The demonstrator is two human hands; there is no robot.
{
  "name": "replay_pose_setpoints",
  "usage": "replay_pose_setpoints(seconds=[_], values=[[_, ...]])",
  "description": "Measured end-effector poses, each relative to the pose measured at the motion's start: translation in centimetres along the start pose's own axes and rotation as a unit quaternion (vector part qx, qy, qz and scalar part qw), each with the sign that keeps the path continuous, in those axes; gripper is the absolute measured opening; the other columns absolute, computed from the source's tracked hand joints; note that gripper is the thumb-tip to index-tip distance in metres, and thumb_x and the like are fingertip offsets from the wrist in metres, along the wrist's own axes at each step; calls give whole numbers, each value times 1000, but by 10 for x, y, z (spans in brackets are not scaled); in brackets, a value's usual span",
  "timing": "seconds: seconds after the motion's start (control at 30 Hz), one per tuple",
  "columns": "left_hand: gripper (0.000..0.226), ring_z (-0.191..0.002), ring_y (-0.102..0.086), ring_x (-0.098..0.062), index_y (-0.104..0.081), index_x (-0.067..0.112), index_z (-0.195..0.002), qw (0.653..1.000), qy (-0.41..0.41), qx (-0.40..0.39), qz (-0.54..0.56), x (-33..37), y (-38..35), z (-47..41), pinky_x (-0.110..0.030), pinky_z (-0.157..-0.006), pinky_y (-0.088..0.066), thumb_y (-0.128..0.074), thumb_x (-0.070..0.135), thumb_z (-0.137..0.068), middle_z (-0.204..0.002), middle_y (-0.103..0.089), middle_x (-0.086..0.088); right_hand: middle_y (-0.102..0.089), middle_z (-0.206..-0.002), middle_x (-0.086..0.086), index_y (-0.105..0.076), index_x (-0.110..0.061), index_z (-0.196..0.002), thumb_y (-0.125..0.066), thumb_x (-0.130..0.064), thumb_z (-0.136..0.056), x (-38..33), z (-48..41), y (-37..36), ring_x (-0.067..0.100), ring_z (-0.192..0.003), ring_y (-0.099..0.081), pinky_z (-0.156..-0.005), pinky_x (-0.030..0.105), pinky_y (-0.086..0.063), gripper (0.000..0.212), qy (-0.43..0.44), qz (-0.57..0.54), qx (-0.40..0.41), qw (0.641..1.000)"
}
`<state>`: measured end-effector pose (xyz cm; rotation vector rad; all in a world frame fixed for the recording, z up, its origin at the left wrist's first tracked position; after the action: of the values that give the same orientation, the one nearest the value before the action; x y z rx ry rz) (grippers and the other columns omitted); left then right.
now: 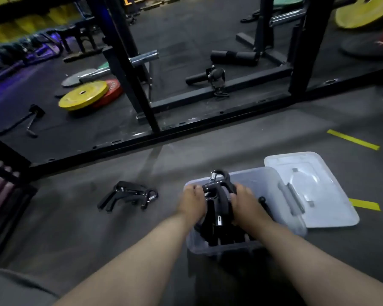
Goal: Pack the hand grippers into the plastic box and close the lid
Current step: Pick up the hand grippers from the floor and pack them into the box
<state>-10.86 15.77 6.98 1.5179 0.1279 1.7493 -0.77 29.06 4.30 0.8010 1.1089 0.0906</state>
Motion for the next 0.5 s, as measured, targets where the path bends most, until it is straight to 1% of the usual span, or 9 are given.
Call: replay_pose_setpoints(seconds=[0.03,0.1,0.17,0.23,0.27,0.37,0.43,0.5], values=[[19,-99,-59,-29,-53,21,-105,996,-20,11,-83,-5,-3,1,-30,-84,-44,-36,26,-99,-108,-61,-15,-53,-116,10,-51,-17,-115,-35,-26,-98,11,-3,12,32,-106,-55,-93,42,-45,25,-10,9,30,999],[29,-117,-54,-32,-56,16,-119,974,-60,34,-216,-14,-6,3,-34,-95,-40,-39,24,-98,-123,-60,-11,-57,-112,15,-51,-14,-111,-32,-27,-97,33,-10,33,36,-100,-58,-87,42,-48,27,-43,3,83,996],[35,-133,-43,-25,-52,15,-129,953,-108,31,-281,-24,-10,2,-33,-107,-33,-38,23,-98,-140,-51,-5,-57,-114,21,-51,-7,-112,-33,-23,-99,47,-13,47,39,-100,-57,-86,43,-48,27,-88,12,119,989],[42,-145,-26,-18,-44,17,-140,941,-116,6,-318,-40,-11,-2,-32,-118,-19,-35,25,-100,-155,-34,-2,-55,-118,23,-51,-4,-114,-33,-20,-99,56,-13,53,40,-103,-55,-89,45,-47,29,-114,36,130,984],[46,-147,-20,-17,-38,17,-145,936,-113,-9,-333,-47,-11,-4,-32,-120,-14,-34,26,-100,-158,-27,-2,-55,-118,22,-51,-4,-113,-32,-21,-98,56,-13,52,40,-103,-55,-89,46,-47,29,-115,47,123,985],[52,-150,-8,-16,-27,16,-151,918,-125,-33,-376,-65,-13,-7,-33,-121,-7,-29,29,-101,-162,-16,-2,-54,-116,18,-51,-7,-111,-32,-23,-99,56,-12,32,38,-102,-56,-88,44,-46,28,-110,74,67,989],[57,-150,0,-17,-23,16,-153,899,-143,-36,-412,-72,-17,-4,-33,-122,-2,-18,35,-99,-163,-10,-1,-54,-119,18,-51,-8,-111,-33,-25,-99,55,-12,16,38,-106,-55,-91,44,-46,28,-101,92,39,990],[67,-150,5,-20,-22,16,-153,890,-155,-38,-428,-78,-21,0,-35,-122,1,-6,41,-93,-163,-7,0,-51,-122,21,-49,-6,-116,-35,-23,-100,53,-13,2,40,-111,-53,-95,45,-44,28,-89,119,19,989]])
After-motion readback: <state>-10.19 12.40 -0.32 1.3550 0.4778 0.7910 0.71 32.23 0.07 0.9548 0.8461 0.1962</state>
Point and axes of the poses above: each hand's wrist, its own z-axis away from the middle knuckle, its own y-axis out of the back of the hand, x = y × z, the point moved 6 cm from there along -z, towards the middle knuckle
